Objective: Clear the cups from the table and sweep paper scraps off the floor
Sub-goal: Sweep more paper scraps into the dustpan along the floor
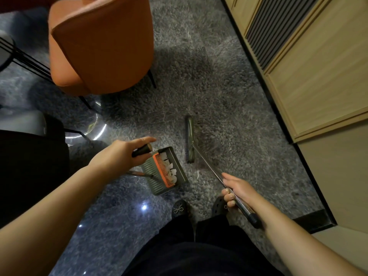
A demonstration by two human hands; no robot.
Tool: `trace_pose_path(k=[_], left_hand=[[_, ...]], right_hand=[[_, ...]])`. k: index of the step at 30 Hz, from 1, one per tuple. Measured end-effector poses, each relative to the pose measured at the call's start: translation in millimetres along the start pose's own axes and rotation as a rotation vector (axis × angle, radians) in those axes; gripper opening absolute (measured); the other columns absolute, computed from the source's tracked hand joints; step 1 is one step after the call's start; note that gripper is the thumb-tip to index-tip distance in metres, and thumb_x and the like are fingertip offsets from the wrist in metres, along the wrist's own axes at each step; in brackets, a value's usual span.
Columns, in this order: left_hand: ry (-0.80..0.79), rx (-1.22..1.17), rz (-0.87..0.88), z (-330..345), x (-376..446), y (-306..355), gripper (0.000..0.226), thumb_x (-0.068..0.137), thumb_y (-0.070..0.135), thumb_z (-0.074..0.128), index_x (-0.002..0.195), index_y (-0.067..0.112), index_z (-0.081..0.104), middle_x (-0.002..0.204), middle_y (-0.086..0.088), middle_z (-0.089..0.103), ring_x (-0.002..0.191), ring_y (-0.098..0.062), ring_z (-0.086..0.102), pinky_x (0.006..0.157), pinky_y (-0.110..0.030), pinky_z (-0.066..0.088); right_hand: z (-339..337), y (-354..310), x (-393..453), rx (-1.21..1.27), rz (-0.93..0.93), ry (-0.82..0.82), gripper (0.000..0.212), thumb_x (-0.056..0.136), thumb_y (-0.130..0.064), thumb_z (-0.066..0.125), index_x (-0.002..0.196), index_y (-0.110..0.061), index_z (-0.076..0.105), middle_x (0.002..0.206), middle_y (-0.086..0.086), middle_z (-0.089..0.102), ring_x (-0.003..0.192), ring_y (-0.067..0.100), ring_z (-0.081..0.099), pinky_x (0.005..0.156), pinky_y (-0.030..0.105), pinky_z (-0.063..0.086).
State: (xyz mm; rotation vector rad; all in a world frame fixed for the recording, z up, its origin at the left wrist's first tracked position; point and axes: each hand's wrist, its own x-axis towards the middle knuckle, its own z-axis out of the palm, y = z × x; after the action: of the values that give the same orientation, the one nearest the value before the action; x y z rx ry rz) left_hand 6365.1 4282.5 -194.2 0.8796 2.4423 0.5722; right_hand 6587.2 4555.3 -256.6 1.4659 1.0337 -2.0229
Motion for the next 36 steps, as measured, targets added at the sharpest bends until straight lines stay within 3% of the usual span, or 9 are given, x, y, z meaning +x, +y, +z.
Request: trace_pose_path(k=[3,9,16,19,22,27,32,36], left_hand=[[0.073,-0.063,-0.114,4.0,-11.4,-1.7,0.054,0.086,0.040,0.070,0.133,0.054,0.048,0.089,0.014,0.064,0.082,-0.008,0.067,0.072,-0.026,0.049],[0.158,-0.192,-0.161,-3.7,-1.1,22.8,0.053,0.088,0.036,0.070,0.137,0.045,0.050,0.101,0.007,0.069,0.091,-0.010,0.066,0.082,-0.031,0.052],[0.178,-0.200,-0.186,-25.7,52.5,63.1,0.049,0.092,0.035,0.064,0.137,0.047,0.048,0.076,0.013,0.059,0.057,0.002,0.049,0.055,-0.021,0.039],[0.187,-0.218,-0.200,-38.2,90.1,83.5,0.049,0.092,0.038,0.064,0.136,0.050,0.046,0.079,0.020,0.058,0.064,0.005,0.055,0.055,-0.020,0.043],[0.208,-0.228,-0.226,-48.8,131.3,103.3,0.048,0.091,0.041,0.064,0.135,0.050,0.047,0.083,0.015,0.061,0.069,0.005,0.056,0.059,-0.025,0.046],[0.212,-0.221,-0.292,-64.5,204.0,139.3,0.047,0.093,0.041,0.061,0.135,0.054,0.043,0.080,0.015,0.063,0.048,-0.010,0.056,0.045,-0.033,0.047],[0.251,-0.157,-0.303,-85.8,270.3,170.7,0.050,0.095,0.038,0.060,0.140,0.048,0.041,0.087,0.004,0.067,0.058,-0.015,0.061,0.054,-0.039,0.053],[0.278,-0.159,-0.306,-104.0,313.2,181.6,0.050,0.096,0.034,0.059,0.141,0.046,0.041,0.092,0.002,0.066,0.055,-0.014,0.060,0.048,-0.036,0.049]], right_hand=[[-5.7,-8.0,-9.9,0.013,-0.012,0.019,0.050,0.103,-0.012,0.034,0.149,-0.028,0.026,0.047,0.004,0.037,0.028,0.007,0.031,0.030,0.014,0.029],[-11.1,-37.4,-22.2,-0.014,-0.048,0.037,0.050,0.103,-0.011,0.035,0.149,-0.027,0.025,0.046,0.003,0.039,0.028,0.007,0.033,0.030,0.014,0.030],[-21.6,-93.7,-29.3,-0.041,-0.090,0.045,0.050,0.103,-0.011,0.035,0.149,-0.027,0.026,0.047,0.003,0.039,0.028,0.007,0.032,0.031,0.013,0.029],[-30.8,-134.2,-23.6,-0.064,-0.106,0.033,0.050,0.103,-0.012,0.036,0.150,-0.026,0.026,0.048,0.004,0.038,0.028,0.007,0.032,0.030,0.014,0.029],[-41.5,-182.1,-15.2,-0.095,-0.113,0.027,0.050,0.103,-0.012,0.036,0.150,-0.026,0.026,0.049,0.004,0.039,0.028,0.007,0.033,0.031,0.014,0.029],[-64.0,-265.3,0.7,-0.129,-0.122,-0.017,0.049,0.104,-0.014,0.035,0.150,-0.028,0.024,0.051,0.003,0.040,0.030,0.007,0.034,0.032,0.015,0.030],[-75.2,-346.5,18.5,-0.156,-0.150,-0.046,0.052,0.102,-0.013,0.039,0.150,-0.027,0.024,0.051,0.003,0.040,0.032,0.007,0.034,0.033,0.016,0.030],[-73.2,-405.5,36.3,-0.164,-0.159,-0.049,0.054,0.102,-0.011,0.040,0.151,-0.025,0.023,0.050,0.003,0.041,0.032,0.008,0.034,0.033,0.016,0.030]])
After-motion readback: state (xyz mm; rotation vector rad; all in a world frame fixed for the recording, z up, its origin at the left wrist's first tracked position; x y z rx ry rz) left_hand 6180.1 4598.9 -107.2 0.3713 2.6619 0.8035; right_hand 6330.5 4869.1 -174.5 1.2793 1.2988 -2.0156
